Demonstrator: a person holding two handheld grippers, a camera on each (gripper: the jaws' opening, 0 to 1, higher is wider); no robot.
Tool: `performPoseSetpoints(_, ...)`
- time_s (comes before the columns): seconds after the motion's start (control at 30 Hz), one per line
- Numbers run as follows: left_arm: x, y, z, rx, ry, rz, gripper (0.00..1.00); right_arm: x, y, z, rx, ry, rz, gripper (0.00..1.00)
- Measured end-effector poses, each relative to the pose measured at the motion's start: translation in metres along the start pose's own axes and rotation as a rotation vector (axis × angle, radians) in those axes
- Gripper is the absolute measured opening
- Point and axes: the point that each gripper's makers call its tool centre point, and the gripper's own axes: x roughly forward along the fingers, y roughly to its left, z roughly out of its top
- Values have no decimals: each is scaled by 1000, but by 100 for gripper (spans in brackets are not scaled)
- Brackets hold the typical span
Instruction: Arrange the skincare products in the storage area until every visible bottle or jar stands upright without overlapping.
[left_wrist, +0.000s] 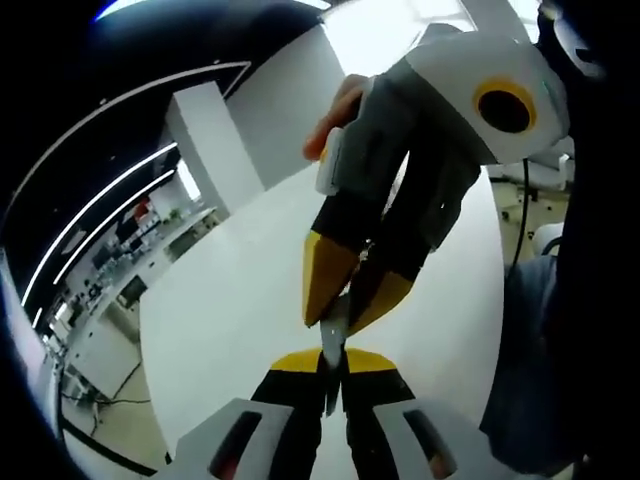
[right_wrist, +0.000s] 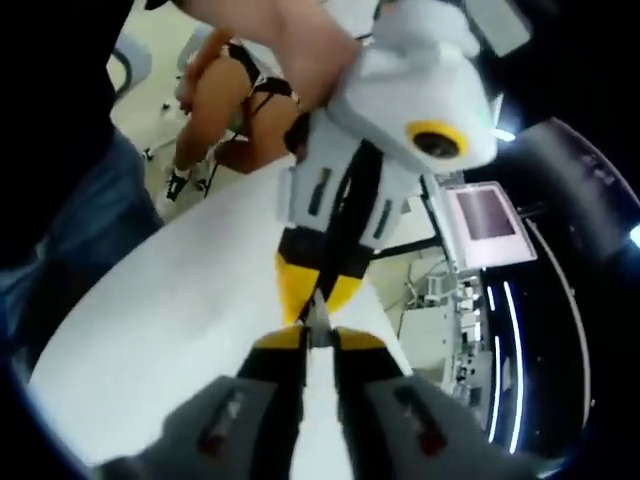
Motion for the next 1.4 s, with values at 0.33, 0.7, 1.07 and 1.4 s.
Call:
performPoseSetpoints(0.33,0,-3,1,-5,-7,-1,4,-6,-2,-4,60,-15,-10,15)
performPoseSetpoints(0.7,-4,0,7,-29,-36,5,0,-10,-2,-17,221,-52,-14,20)
performPoseSetpoints(1.07,-3,3,6,-42,-47,3,0,-16,-5,-34,342,-51,-42,19)
performPoseSetpoints(1.4,0,4,10,-84,-83,-16,0,-27,4,-46,472,-54,-77,18)
